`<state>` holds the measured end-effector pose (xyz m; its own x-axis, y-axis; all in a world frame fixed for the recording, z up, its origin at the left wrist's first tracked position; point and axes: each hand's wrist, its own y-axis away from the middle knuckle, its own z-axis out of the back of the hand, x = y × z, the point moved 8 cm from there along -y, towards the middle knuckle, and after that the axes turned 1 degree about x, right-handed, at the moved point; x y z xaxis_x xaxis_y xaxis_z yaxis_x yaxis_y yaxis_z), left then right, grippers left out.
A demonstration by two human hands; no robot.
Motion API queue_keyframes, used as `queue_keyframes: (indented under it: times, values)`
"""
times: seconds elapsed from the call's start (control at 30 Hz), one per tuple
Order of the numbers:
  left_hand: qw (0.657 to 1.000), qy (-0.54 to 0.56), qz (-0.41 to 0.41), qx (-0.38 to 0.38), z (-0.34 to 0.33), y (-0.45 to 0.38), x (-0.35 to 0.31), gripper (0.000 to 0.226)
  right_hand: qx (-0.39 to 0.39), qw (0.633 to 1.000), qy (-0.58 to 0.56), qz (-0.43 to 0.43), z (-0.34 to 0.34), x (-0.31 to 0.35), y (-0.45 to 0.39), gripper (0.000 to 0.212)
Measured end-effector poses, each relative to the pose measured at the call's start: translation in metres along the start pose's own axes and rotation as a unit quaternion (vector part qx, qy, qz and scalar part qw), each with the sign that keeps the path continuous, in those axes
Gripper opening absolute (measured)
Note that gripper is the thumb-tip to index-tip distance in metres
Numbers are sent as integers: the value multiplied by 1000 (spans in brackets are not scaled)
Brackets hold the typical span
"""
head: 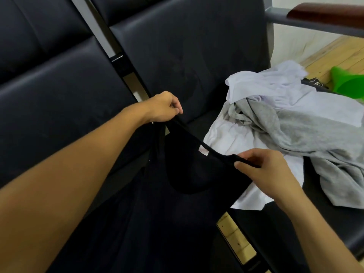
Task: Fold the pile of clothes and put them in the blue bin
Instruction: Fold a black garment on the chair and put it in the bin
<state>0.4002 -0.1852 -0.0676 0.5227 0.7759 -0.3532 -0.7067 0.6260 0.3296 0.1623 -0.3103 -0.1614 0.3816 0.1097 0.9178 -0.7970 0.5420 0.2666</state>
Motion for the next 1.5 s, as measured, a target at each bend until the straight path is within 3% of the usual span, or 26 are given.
queue_keyframes:
  times: [0.1,0.2,0.27,0.33,0.4,0.47,0.53,0.6,0.67,0.73,0.8,0.87,0.93,1.03,1.1,1.2,1.3,1.37,1.43,1.5]
  values:
    - [997,15,-25,74,-6,15,7,19,-66,981,167,77,6,13,2,12]
    - [990,-61,-44,116,-5,29,23,21,-11,993,80,87,-5,29,7,21]
    - [989,-99,-42,103,6,45,42,19,106,988,-8,108,-32,53,26,24]
    - [988,-89,-2,125,16,74,77,15,245,958,-20,145,-72,75,57,23]
    - [968,-73,62,231,12,117,122,21,394,906,-27,151,-116,87,95,18]
    - [920,-41,151,359,1,169,161,14,537,836,-19,107,-150,83,132,14]
    - [889,-39,210,406,-8,201,188,6,614,784,56,80,-163,65,149,25]
    - [906,-105,203,358,-19,202,205,8,572,799,166,86,-162,42,133,34]
    - [939,-184,148,249,-33,181,205,23,458,812,349,96,-151,19,105,52]
    - [955,-234,48,177,-63,159,189,64,393,764,502,97,-147,2,95,79]
    - [941,-300,-34,152,-95,142,169,93,409,736,534,71,-157,-11,100,88]
    - [927,-335,-94,139,-119,128,153,97,430,733,523,66,-173,-18,108,77]
    - [935,-308,-110,138,-129,116,152,88,416,746,512,87,-186,-19,112,59]
    - [967,-157,-34,195,-131,113,169,59,370,806,453,91,-187,-17,107,42]
    - [970,-99,-20,222,-135,120,172,46,380,828,407,73,-188,-20,107,37]
    - [980,-42,1,194,-132,133,179,26,358,886,287,72,-188,-14,100,11]
    - [989,52,49,127,-102,156,190,13,292,934,181,100,-182,-4,88,34]
    - [990,76,75,95,-72,178,200,17,251,949,130,141,-171,12,80,31]
    - [993,6,93,66,-33,213,211,16,300,938,71,158,-164,36,86,23]
    - [987,-101,124,33,9,256,220,22,401,901,68,151,-160,55,101,36]
